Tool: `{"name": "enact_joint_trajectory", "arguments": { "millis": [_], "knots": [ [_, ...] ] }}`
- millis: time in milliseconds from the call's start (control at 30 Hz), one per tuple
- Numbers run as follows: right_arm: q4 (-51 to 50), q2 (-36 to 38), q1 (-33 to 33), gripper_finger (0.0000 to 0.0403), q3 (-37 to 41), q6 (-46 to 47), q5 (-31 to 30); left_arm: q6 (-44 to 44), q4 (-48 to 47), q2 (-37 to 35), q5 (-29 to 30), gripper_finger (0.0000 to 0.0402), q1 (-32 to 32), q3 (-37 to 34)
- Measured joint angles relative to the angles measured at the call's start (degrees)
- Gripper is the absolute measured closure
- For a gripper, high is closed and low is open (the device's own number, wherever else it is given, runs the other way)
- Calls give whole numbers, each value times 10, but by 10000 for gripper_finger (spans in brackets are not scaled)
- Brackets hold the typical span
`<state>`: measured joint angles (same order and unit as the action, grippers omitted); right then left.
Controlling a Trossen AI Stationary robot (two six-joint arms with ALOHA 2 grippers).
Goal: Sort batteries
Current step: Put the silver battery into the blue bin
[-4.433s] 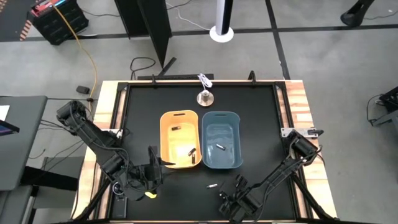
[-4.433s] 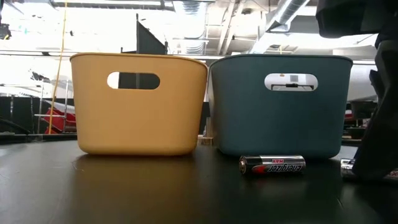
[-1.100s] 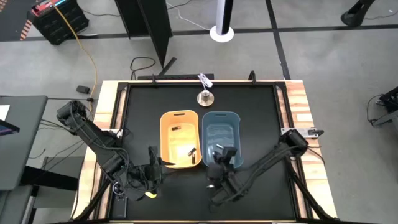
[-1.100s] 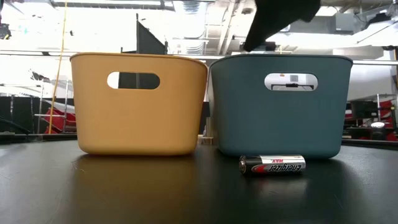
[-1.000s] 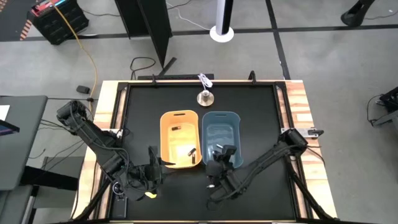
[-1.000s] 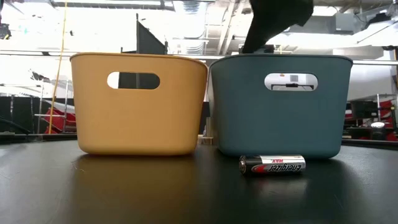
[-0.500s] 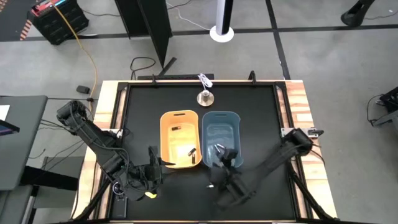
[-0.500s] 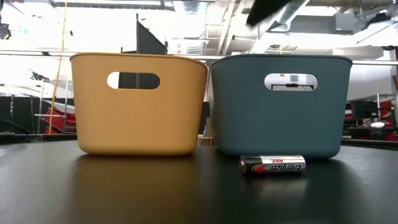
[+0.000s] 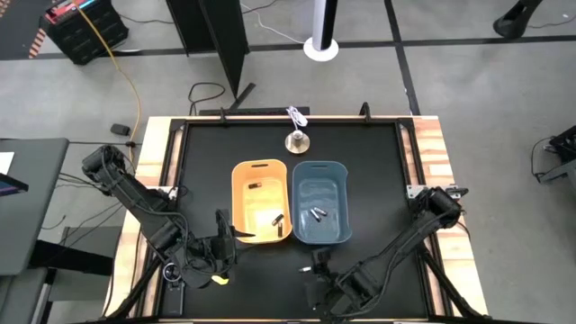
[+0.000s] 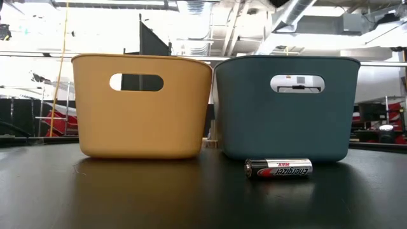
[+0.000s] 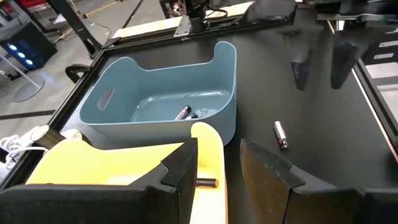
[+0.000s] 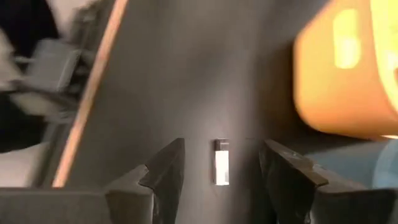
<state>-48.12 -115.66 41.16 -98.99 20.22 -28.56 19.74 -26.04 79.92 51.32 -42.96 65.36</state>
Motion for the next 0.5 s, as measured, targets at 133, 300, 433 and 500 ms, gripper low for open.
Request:
{"name": "enact_joint_trajectory", "arguments": {
  "millis": [133,300,433,500],
  "knots": [
    [52,2,-17,188,34,-10,89,9,0,0,0,286,0,0],
    [97,1,-35,203,73,-23,120,11,0,0,0,286,0,0],
    [100,0,-45,214,86,-26,123,11,0,0,0,286,0,0],
    [117,1,-46,217,92,-27,123,11,0,0,0,286,0,0]
  ]
}}
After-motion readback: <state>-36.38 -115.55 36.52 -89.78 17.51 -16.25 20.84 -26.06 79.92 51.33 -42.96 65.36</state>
